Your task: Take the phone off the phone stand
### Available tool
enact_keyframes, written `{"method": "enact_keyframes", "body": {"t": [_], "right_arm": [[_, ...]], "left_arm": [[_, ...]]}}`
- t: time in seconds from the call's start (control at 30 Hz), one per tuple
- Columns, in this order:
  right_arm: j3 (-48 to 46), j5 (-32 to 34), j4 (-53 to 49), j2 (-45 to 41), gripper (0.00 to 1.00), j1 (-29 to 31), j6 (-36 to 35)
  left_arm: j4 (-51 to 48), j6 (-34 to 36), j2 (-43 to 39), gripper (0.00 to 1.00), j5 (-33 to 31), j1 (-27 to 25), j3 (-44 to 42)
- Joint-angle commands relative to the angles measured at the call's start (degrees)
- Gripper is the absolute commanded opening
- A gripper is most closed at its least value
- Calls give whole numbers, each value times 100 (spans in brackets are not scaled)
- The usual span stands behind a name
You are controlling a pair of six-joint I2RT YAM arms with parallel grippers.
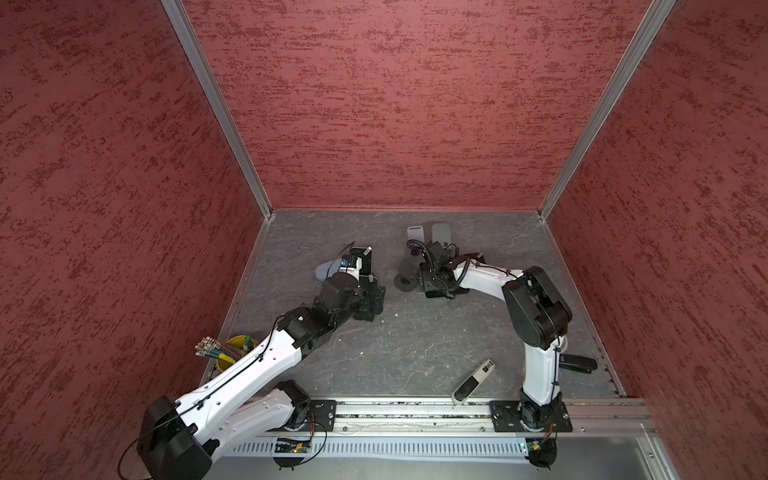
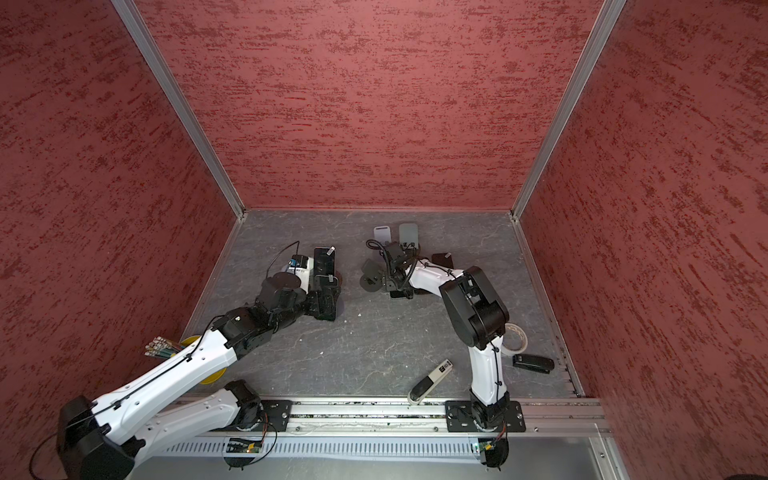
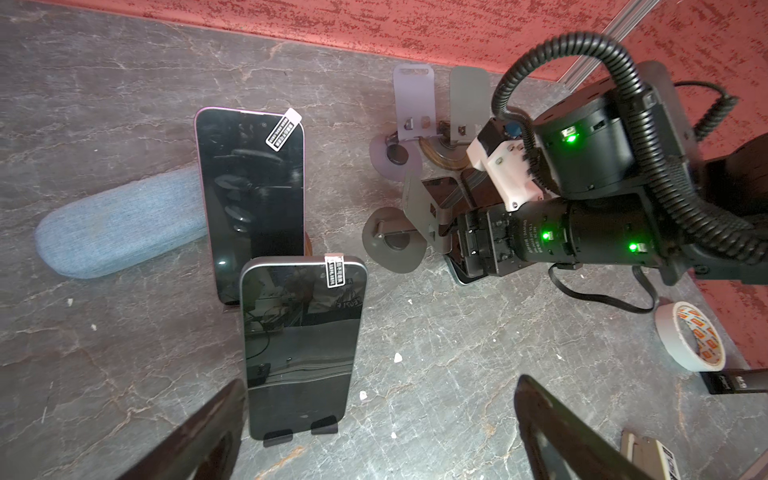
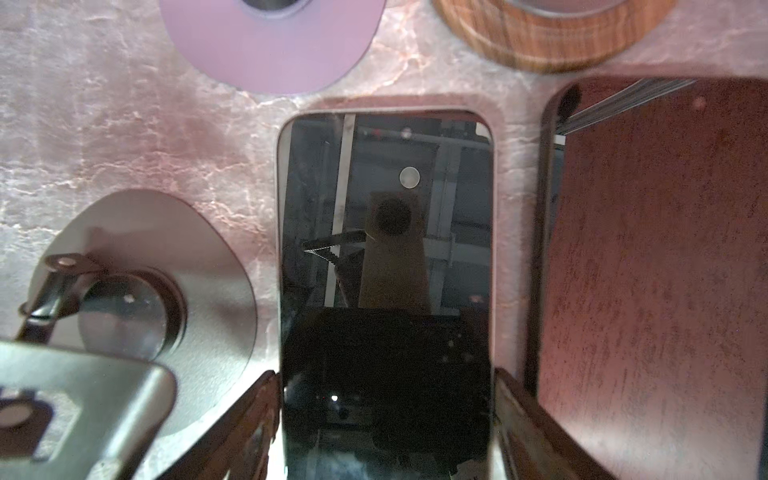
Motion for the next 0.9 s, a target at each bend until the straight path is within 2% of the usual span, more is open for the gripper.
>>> {"method": "enact_keyframes", "body": {"t": [0.0, 0.47, 0.87], "right_arm": [[-98, -220, -83, 82, 81, -33, 99], [-310, -287, 85, -391, 87, -40, -66], [-660, -333, 376, -1020, 90, -66, -319]], "left_arm": [[-185, -96, 34, 100, -275, -95, 244], [-903, -249, 632, 100, -808, -812, 1337], [-1411, -100, 1940, 100, -1309, -1483, 2710]]}}
